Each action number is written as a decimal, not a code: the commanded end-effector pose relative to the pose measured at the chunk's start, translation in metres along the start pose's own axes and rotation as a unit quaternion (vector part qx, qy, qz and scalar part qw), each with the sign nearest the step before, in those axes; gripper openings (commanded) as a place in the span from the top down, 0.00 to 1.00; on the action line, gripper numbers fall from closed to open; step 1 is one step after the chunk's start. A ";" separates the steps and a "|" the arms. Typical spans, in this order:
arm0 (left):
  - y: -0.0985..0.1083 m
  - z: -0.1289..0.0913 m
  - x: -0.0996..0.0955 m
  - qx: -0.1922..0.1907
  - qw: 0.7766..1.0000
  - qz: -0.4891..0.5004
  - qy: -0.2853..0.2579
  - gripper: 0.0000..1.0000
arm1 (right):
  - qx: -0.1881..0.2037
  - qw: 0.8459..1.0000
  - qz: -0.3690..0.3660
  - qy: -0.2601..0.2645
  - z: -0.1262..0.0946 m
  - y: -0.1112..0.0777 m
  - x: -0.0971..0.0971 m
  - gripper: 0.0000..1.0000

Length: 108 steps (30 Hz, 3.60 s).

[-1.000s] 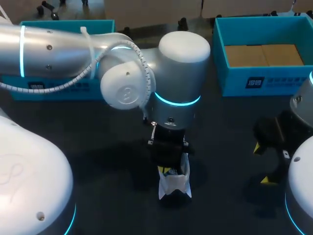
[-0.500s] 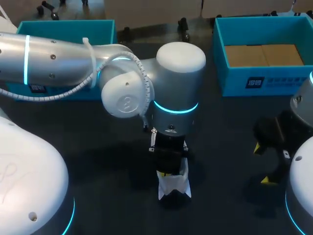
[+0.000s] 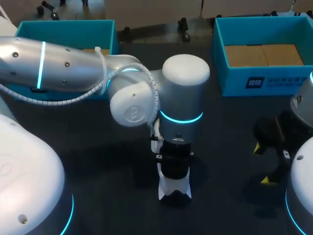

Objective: Take the shoe out of the shoebox, open the shoe tongue, remove and reinsert the insole, then place the shoe into the shoebox

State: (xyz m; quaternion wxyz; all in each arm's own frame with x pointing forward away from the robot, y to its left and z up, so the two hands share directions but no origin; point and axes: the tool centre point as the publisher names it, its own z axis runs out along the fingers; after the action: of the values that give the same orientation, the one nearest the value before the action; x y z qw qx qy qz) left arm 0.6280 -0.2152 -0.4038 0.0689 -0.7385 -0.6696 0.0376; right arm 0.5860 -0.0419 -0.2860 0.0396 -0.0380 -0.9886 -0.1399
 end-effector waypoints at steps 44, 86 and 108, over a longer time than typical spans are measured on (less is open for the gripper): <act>0.007 -0.010 0.012 -0.031 0.999 -0.025 0.007 1.00 | 0.001 1.000 0.000 -0.002 0.001 0.000 0.001 0.00; 0.013 -0.031 0.007 -0.048 0.997 -0.058 -0.018 1.00 | 0.001 1.000 0.000 -0.002 0.001 0.000 0.001 0.00; 0.021 0.024 0.001 -0.053 0.996 -0.056 0.051 1.00 | 0.001 1.000 0.000 -0.002 0.001 0.000 0.001 0.00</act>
State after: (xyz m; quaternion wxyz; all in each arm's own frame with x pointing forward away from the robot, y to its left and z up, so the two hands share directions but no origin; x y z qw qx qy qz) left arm 0.6437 -0.2097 -0.4079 0.0713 -0.7030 -0.7062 -0.0437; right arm 0.5863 -0.0415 -0.2864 0.0397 -0.0383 -0.9887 -0.1393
